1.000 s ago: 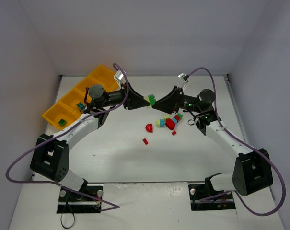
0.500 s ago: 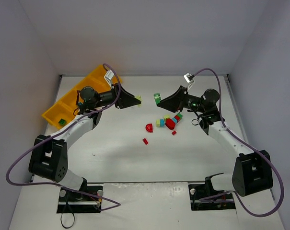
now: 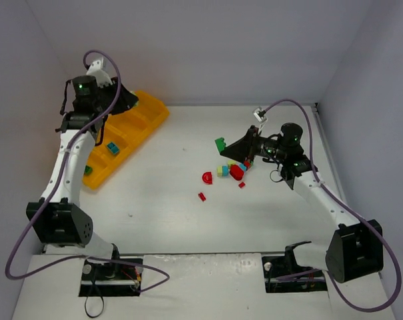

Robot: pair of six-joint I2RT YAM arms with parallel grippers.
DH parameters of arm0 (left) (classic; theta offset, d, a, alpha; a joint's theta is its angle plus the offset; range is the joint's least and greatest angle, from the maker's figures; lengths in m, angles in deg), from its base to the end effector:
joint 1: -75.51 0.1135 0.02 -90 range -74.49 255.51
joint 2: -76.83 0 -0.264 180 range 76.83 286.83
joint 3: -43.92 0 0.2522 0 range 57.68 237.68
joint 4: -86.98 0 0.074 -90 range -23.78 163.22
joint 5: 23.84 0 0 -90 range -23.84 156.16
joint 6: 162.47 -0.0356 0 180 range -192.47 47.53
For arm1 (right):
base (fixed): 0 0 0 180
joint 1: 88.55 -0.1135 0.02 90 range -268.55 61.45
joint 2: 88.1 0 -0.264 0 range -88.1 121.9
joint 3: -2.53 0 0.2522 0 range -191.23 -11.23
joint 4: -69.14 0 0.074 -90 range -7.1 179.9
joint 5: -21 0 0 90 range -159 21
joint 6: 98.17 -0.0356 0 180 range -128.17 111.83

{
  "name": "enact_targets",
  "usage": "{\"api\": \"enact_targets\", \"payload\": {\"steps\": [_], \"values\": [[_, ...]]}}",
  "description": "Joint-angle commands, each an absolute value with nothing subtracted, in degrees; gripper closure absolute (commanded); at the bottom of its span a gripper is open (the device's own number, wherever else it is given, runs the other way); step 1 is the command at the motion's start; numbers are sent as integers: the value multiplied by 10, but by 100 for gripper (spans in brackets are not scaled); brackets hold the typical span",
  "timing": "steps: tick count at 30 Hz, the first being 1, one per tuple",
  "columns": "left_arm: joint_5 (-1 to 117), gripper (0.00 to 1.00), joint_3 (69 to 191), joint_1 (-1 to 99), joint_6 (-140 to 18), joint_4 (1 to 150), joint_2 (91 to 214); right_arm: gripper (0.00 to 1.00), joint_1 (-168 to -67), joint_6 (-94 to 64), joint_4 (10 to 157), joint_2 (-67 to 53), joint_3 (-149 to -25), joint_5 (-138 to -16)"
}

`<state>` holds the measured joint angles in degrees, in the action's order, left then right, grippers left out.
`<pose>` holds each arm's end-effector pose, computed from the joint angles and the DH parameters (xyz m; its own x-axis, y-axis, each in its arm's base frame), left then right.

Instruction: Sort the legos into containers by color

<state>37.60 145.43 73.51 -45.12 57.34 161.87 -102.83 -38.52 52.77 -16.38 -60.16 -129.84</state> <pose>0.3407 -0.0289 0.4240 -0.4301 -0.3887 -0.8148 0.3358 0.7689 -0.5441 0.2606 0.0984 0.3363 -0.3780 0.1578 -0.9123 -0.8906 0.2072 0.4049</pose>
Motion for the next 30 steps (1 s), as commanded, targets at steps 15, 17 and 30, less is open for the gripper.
{"api": "enact_targets", "payload": {"steps": [15,17,30], "values": [[721,95,1755,732,-528,391,1951,100,-1023,-301,607,-206,-620,-1266],[717,94,1769,731,-528,388,1964,100,-1022,-301,608,-206,-617,-1265],[702,53,1793,732,-535,402,1999,100,-1021,-301,611,-198,-618,-1255]]}}
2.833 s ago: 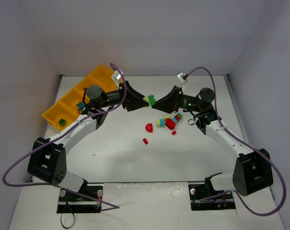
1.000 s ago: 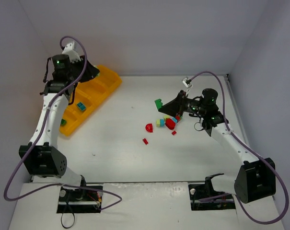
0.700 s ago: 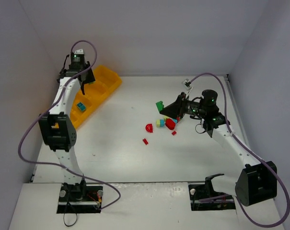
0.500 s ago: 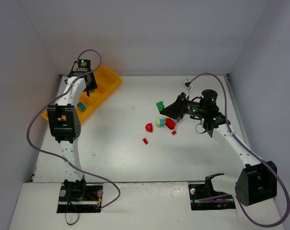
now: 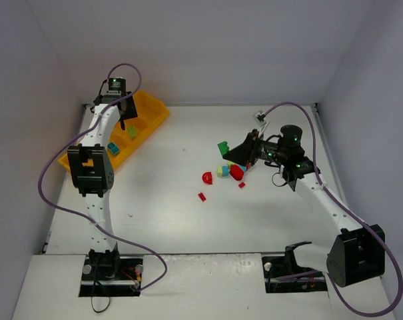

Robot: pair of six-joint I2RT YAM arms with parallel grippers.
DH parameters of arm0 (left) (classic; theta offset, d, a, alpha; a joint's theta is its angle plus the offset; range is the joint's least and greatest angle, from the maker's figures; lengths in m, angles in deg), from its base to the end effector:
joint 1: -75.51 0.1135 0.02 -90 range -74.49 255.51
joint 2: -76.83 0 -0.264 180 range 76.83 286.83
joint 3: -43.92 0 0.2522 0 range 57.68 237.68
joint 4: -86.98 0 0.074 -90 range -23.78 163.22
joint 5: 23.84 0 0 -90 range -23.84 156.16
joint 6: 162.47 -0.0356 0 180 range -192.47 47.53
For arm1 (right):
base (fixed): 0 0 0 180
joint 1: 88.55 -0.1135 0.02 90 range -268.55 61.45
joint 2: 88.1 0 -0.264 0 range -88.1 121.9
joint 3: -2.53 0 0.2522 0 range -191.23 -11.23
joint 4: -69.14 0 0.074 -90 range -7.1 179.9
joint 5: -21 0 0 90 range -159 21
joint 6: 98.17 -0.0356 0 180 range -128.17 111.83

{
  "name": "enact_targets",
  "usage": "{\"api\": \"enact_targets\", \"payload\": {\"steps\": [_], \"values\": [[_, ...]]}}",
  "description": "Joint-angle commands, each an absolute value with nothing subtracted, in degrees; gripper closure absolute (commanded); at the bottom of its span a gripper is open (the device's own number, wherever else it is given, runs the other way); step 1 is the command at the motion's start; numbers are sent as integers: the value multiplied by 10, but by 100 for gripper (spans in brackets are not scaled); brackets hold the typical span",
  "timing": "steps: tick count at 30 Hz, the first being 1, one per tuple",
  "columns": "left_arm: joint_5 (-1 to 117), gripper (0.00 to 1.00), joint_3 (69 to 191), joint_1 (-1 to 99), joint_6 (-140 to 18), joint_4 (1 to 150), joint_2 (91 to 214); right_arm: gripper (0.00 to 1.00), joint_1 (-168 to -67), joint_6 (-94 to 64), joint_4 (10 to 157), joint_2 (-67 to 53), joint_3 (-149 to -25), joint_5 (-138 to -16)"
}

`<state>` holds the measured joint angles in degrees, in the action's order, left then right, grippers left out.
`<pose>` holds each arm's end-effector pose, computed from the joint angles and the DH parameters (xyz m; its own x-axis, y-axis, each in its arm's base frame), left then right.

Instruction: Sort the legos into containers by color

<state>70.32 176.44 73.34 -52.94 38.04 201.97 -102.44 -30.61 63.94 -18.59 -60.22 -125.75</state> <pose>0.5037 -0.0165 0.2891 -0.6193 -0.3102 -0.7213 -0.2371 0.9496 -0.2048 0.2564 0.0941 0.3286 -0.3844 0.1205 -0.9152 -0.8616 0.3090 0.4026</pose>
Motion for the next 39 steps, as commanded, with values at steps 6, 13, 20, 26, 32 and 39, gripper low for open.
{"api": "enact_targets", "payload": {"steps": [6,13,20,26,32,39], "values": [[688,36,1777,732,-523,403,1957,100,-1021,-297,622,-195,-625,-1250],[507,31,1724,726,-474,392,1810,100,-1025,-245,676,-193,-661,-1203],[239,20,1533,653,-440,520,1658,100,-1035,-230,680,-192,-675,-1193],[194,18,1401,561,-381,641,1595,100,-1052,-227,680,-195,-676,-1202],[263,18,1421,482,-314,634,1602,100,-1074,-226,683,-203,-668,-1180],[335,18,1442,435,-262,620,1609,100,-1099,-223,691,-210,-662,-1124]]}}
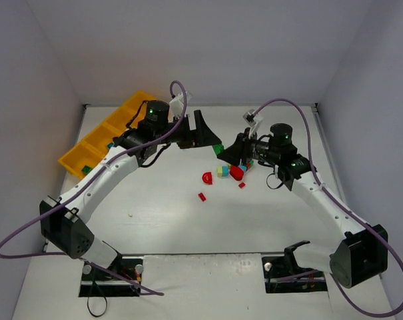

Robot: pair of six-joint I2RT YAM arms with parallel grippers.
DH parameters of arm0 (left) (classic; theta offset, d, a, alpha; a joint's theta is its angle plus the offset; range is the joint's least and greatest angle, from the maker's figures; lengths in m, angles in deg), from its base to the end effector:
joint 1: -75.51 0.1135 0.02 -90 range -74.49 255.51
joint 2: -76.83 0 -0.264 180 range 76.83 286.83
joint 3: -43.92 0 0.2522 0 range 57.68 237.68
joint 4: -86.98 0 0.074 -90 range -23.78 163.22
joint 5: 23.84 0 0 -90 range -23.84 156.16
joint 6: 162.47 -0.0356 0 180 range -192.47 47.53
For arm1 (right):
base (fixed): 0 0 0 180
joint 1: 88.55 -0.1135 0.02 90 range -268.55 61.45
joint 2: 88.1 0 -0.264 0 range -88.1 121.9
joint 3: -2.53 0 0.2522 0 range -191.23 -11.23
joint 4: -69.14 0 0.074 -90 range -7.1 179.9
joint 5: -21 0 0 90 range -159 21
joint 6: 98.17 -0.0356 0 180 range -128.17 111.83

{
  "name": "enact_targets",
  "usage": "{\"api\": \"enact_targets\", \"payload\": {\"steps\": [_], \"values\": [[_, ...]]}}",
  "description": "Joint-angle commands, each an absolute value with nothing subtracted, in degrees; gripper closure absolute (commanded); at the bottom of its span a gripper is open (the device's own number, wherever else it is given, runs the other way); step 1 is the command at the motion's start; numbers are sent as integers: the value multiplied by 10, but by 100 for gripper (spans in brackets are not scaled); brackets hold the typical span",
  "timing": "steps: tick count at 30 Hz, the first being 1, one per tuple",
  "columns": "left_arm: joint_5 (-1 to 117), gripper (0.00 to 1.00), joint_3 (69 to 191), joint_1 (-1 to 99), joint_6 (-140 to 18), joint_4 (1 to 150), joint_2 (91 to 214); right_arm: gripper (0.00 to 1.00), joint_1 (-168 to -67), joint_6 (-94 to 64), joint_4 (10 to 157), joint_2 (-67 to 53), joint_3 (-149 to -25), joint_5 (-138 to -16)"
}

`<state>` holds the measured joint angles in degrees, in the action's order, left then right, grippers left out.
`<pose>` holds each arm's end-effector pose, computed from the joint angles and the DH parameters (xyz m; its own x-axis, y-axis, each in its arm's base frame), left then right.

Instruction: Sort the legos into containers by color

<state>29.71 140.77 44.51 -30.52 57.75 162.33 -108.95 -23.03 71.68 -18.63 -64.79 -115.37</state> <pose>0.2842 -0.1954 0.3948 -0.7967 -0.1486 -0.5859 0.4926 0.4019 -0.7719 0.2513 0.1209 0.3432 -0.3092 0.0738 -0.9481 -0.8663 0.3894 0.3128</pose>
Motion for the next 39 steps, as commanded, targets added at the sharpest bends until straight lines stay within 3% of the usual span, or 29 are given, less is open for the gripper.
{"api": "enact_targets", "payload": {"steps": [1,18,21,24,25,27,29,30,33,36,39], "values": [[337,18,1438,433,-255,627,1609,100,-1101,-223,691,-210,-662,-1119],[436,23,1474,383,-261,572,1660,100,-1118,-222,693,-214,-655,-1085],[438,33,1474,376,-255,581,1666,100,-1119,-220,695,-216,-651,-1082],[439,55,1472,373,-254,585,1667,100,-1120,-221,695,-217,-647,-1078],[439,70,1469,372,-254,586,1667,100,-1120,-220,695,-218,-646,-1077],[444,84,1465,372,-253,584,1661,98,-1120,-220,696,-218,-643,-1075],[459,97,1454,374,-255,577,1652,80,-1120,-219,696,-220,-641,-1072],[463,99,1451,375,-256,573,1649,55,-1120,-220,697,-220,-640,-1071],[477,100,1436,394,-264,554,1633,22,-1120,-220,704,-217,-638,-1066],[495,99,1413,446,-276,518,1603,11,-1120,-220,711,-221,-634,-1055],[533,99,1394,532,-305,455,1562,9,-1119,-216,718,-232,-627,-1039]]}}
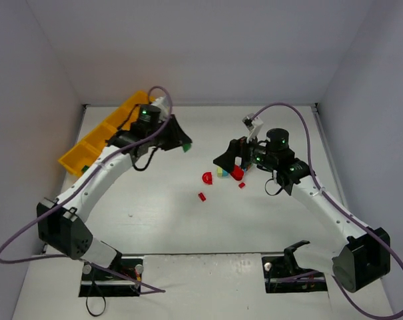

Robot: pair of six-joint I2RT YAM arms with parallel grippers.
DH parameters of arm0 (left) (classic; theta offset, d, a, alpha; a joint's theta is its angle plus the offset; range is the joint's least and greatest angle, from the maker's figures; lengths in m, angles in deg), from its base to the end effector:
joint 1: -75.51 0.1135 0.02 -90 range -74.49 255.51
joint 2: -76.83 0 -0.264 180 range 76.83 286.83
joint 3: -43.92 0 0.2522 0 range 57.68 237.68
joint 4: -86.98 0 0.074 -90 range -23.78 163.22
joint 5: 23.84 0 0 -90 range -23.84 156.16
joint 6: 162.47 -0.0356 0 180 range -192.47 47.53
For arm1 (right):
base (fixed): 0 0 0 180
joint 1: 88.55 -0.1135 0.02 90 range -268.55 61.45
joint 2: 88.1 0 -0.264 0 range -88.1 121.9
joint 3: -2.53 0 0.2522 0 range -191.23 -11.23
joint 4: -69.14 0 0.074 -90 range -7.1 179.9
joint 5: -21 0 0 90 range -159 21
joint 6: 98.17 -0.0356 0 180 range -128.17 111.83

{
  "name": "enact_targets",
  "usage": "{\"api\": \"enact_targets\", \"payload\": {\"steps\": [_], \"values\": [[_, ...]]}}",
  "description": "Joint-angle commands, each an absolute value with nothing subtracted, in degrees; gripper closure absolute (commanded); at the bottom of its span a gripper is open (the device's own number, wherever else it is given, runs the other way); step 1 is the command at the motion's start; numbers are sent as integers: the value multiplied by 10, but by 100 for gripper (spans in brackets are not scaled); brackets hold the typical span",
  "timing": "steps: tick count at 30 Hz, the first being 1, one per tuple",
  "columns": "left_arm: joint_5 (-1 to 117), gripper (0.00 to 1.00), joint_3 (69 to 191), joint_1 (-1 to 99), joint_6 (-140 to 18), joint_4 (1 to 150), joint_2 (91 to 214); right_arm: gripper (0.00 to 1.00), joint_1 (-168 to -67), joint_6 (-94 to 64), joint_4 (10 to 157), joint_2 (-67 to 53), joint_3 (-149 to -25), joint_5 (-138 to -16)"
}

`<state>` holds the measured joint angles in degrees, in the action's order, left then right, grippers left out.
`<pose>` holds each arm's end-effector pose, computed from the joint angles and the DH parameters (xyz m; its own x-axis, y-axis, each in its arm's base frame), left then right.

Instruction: Sort the legos into containers by color

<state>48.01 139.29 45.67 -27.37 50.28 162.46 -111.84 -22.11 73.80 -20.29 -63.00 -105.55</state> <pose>0.2934 -0.1811 0.3705 -0.7831 -0.3268 -0.5291 0.2252 0.6441 -0.7310 0.2434 0.1279 0.3355 -0.3150 0.0751 -0.9461 -0.8085 0.5008 0.3090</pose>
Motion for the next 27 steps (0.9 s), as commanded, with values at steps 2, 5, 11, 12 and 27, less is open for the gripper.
{"api": "enact_targets", "payload": {"steps": [2,5,11,12,27], "values": [[566,100,1393,608,-337,396,1536,9,-1119,-217,722,-235,-619,-1034],[602,100,1394,685,-380,336,1520,9,-1118,-228,723,-238,-607,-1030],[629,99,1381,872,-411,333,1537,9,-1118,-241,722,-252,-590,-1041],[629,99,1378,897,-412,350,1550,9,-1118,-243,722,-256,-588,-1041],[685,84,1436,934,-448,391,1718,8,-1118,-261,722,-324,-523,-1031]]}}
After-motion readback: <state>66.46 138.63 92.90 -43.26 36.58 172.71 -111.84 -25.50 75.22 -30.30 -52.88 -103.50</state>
